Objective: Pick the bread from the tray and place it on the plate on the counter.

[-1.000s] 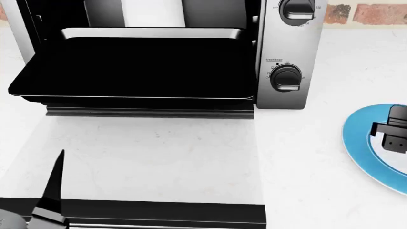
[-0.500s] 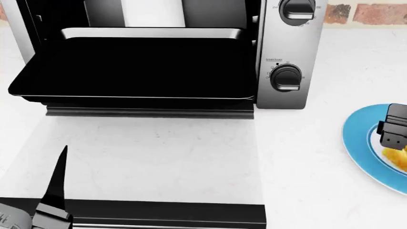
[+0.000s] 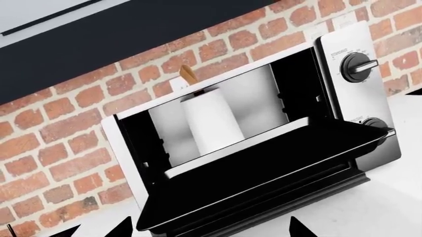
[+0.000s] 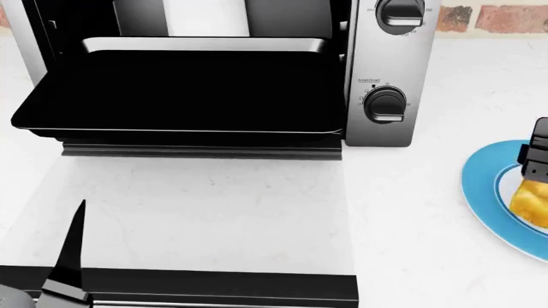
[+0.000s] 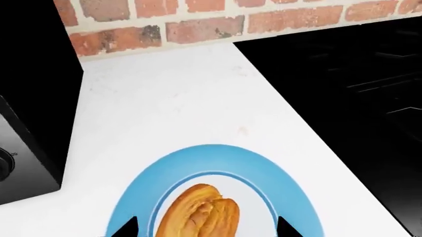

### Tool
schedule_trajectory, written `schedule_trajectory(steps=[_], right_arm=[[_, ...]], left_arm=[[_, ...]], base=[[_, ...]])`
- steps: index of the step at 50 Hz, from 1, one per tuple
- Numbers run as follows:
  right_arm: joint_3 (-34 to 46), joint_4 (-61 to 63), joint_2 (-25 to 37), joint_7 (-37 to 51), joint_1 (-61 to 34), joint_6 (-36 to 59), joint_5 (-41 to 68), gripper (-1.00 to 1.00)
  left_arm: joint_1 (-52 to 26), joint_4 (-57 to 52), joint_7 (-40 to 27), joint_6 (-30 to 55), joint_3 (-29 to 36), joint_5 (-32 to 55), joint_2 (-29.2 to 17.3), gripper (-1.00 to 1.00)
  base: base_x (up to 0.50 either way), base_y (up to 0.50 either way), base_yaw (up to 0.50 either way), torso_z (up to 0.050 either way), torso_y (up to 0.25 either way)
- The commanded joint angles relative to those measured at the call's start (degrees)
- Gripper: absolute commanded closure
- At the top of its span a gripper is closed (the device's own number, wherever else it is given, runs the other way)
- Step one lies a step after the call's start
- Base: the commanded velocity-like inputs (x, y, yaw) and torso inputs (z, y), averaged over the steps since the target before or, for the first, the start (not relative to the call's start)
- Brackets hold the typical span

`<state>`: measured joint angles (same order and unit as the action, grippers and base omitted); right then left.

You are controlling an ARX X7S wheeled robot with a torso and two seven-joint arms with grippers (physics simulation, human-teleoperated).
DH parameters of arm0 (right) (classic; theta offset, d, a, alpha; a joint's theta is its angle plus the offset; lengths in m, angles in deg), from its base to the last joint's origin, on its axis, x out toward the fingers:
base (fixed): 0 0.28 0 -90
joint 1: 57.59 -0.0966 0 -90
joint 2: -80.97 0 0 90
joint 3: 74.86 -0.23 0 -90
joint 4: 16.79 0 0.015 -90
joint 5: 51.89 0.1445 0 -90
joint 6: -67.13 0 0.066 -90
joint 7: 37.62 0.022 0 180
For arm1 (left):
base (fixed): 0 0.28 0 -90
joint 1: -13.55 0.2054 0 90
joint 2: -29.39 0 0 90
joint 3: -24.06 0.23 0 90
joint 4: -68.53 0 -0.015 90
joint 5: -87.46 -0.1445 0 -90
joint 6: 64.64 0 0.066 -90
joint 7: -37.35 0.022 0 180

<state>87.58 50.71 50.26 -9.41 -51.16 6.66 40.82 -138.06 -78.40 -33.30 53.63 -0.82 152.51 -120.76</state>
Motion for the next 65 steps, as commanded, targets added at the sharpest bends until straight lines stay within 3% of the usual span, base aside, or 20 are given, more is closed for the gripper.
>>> schedule_trajectory(steps=[1,36,65], right_arm=[[-2.77,12.77,5.87,3.32,-1.37,-1.76,0.94,-1.00],[-6.37,45.36,22.11,10.91,-0.37,-7.30,3.18,-1.00],[-5.85,62.96,30.69,14.93,1.97,-15.34,0.58,-1.00]], left_arm=[[0.59,-0.17,0.24,-0.97,0.19,-0.88,-0.54,-1.00],[-0.03,-0.26,0.20,-1.22,0.74,-1.04,-0.07,-1.00],[-0.10,-0.85,-0.07,-1.54,1.05,-1.17,-0.46,-1.00]], base=[[0.00,0.00,0.00,0.000,0.000],[0.00,0.00,0.00,0.000,0.000],[0.00,0.00,0.00,0.000,0.000]])
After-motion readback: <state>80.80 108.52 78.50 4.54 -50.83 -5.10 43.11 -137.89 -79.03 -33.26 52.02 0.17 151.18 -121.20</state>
